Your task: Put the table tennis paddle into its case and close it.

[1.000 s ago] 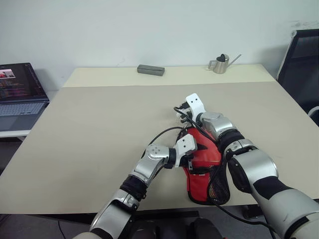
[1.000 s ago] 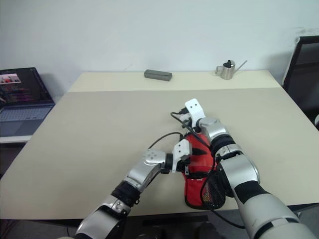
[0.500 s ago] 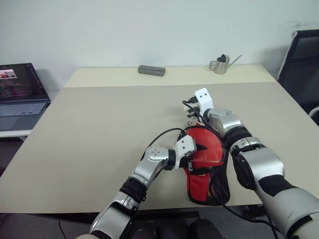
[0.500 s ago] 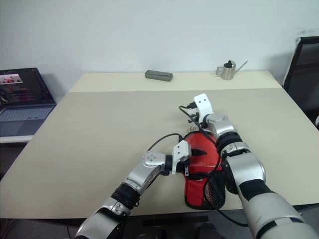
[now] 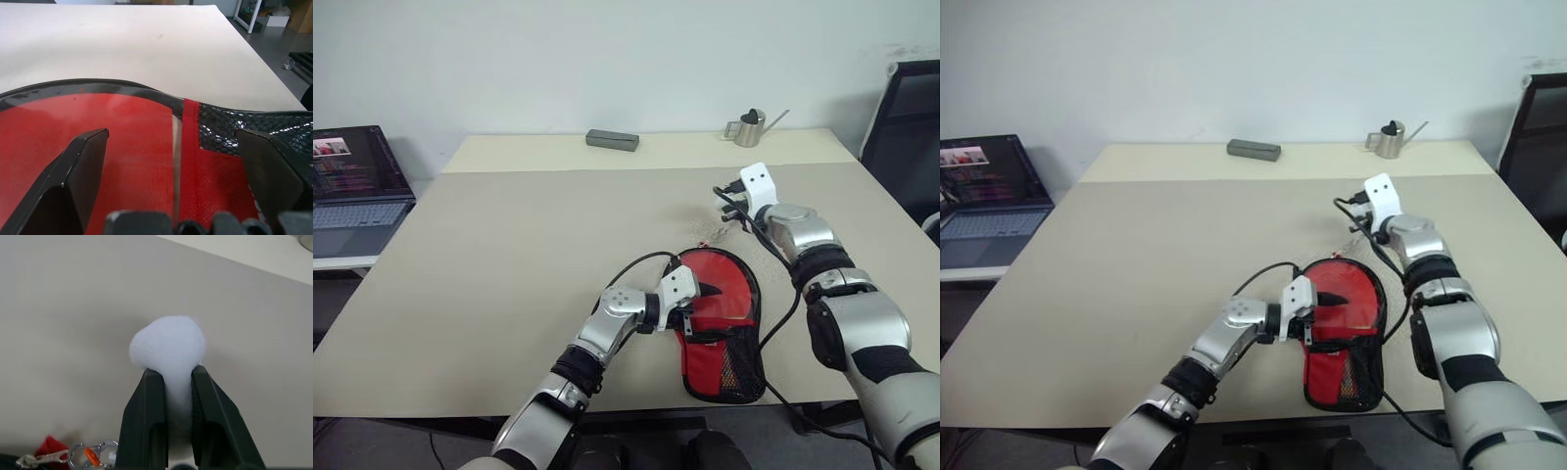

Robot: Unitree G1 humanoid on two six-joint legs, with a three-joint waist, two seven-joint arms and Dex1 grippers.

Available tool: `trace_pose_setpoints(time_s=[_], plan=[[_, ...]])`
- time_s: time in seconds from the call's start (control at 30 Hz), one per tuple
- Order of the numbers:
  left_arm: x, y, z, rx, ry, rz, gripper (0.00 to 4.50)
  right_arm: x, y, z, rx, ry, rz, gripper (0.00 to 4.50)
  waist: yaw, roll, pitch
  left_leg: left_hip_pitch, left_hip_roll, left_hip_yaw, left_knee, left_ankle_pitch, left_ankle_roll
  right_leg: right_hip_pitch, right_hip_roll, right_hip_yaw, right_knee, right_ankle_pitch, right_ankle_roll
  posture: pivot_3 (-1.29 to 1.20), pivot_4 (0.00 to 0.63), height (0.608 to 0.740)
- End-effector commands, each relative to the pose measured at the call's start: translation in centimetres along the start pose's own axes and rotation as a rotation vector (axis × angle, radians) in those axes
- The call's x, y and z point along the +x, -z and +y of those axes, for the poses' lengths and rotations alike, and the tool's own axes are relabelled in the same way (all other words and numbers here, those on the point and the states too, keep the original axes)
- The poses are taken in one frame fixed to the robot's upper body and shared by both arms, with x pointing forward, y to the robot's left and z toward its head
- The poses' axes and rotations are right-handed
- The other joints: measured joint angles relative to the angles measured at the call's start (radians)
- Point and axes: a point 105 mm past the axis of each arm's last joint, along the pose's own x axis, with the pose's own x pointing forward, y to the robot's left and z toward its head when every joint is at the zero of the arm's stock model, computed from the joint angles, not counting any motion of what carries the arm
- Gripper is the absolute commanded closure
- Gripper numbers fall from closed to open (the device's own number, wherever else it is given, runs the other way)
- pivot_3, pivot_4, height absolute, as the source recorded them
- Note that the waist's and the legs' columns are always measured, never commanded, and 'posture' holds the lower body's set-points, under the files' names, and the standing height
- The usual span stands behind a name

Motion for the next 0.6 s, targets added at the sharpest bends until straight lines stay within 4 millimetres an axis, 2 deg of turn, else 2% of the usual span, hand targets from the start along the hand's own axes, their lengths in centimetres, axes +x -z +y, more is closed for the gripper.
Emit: trace_pose_setpoints(time_s=[0.03, 0.3, 0.6], plan=[[0.3, 3.0, -1.4, -0.066, 0.041, 0.099, 0.00, -1.6, -0.9, -2.3, -0.014, 0.038, -0.037, 4.31, 0.001, 0.000, 0.000, 0.000, 0.000, 0.000, 0.000, 0.000, 0.000, 0.000, 0.000, 0.000, 0.000, 0.000, 0.000, 0.00, 0.150, 0.740], [0.6, 2.8, -1.3, -0.073, 0.042, 0.093, 0.00, -5.4, 1.8, -4.9, -0.021, 0.053, 0.029, 4.31, 0.003, 0.002, -0.001, 0.000, 0.000, 0.000, 0.000, 0.000, 0.000, 0.001, 0.000, -0.001, -0.001, 0.000, 0.000, 0.00, 0.150, 0.740], [0.9, 2.7, -1.3, -0.078, 0.046, 0.090, 0.00, -10.9, 4.0, -3.5, -0.037, -0.045, 0.116, 4.31, 0.015, 0.004, -0.002, 0.002, 0.000, -0.003, 0.000, -0.001, 0.002, 0.008, -0.001, -0.005, -0.006, -0.003, 0.006, 0.00, 0.150, 0.740]])
